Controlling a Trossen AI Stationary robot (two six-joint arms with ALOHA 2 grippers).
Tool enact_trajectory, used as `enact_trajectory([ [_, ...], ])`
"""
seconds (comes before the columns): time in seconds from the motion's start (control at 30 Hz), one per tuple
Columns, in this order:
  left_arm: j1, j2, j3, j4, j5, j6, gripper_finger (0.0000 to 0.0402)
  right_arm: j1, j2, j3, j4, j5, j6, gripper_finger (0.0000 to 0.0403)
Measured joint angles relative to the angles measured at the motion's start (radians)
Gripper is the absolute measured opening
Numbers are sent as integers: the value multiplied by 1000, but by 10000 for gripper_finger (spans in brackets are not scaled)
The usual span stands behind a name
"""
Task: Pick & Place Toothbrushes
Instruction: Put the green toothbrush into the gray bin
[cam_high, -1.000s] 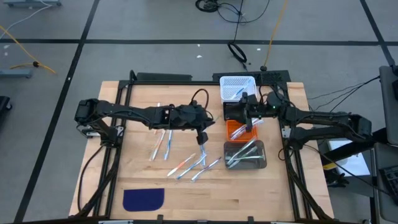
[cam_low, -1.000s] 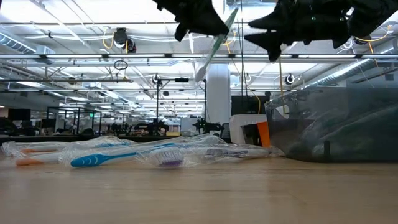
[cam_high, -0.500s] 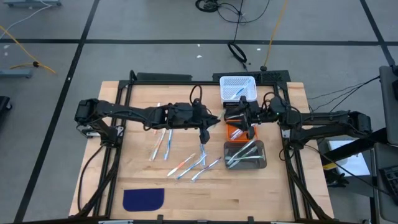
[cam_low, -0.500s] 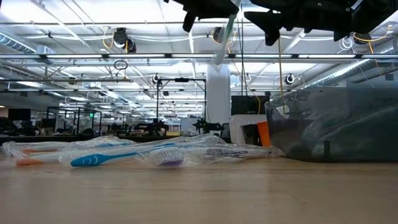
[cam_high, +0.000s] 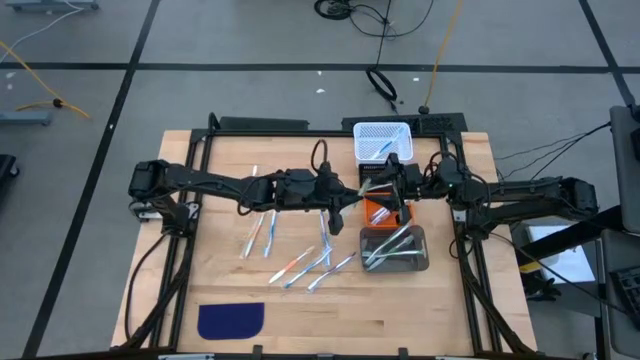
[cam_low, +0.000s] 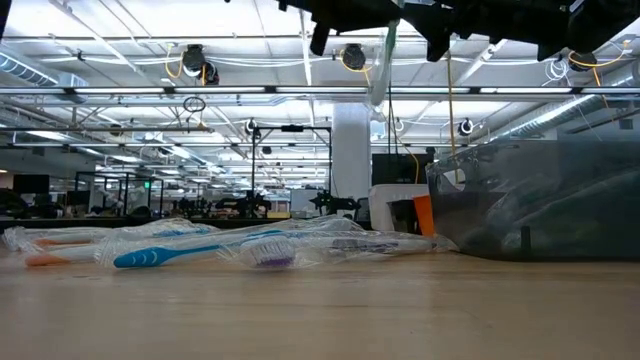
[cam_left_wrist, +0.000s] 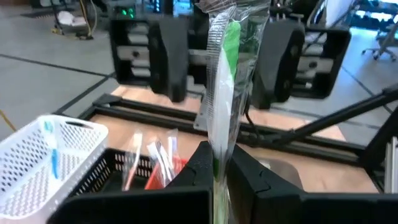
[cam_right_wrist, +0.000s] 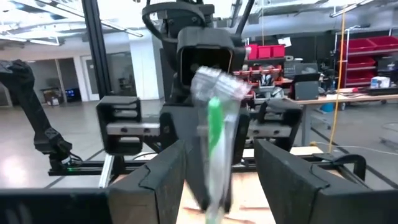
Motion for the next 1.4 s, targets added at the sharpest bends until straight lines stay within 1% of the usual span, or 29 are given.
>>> enact_trajectory([
  [0.13,-1,15,0,16,4,-3,26,2,0,0,-8,2,-11,180],
  [0.2,0,16,0,21,4,-4,22,2,0,0,-16,2,-11,165],
  [0.27,0,15,0,29,4,-2,12,2,0,0,-18,1,-12,133],
  [0.33,0,15,0,29,4,0,7,2,0,0,-18,-2,-17,83],
  [0.4,0,15,0,26,3,1,11,2,0,0,-18,-4,-30,29],
  [0.43,0,15,0,26,4,2,19,2,0,0,-16,-5,-37,18],
  [0.6,1,15,0,22,0,6,66,2,0,0,-26,-31,-41,11],
  [0.7,2,15,0,4,-5,3,81,2,0,0,-25,-32,-37,11],
  [0.83,1,15,0,-24,-4,7,86,9,-22,0,-37,-29,-26,11],
  [0.93,-5,-4,0,-93,8,16,87,31,-64,0,-94,-26,-25,11],
  [1.07,-8,-37,0,-168,19,18,87,89,-145,1,-195,-25,-25,11],
  [1.13,-13,-50,0,-194,18,21,87,134,-185,1,-267,14,-26,11],
  [1.23,-24,-62,0,-214,19,32,88,223,-236,1,-337,103,-40,11],
  [1.4,-36,-63,0,-210,19,34,88,396,-275,1,-430,314,-54,11],
])
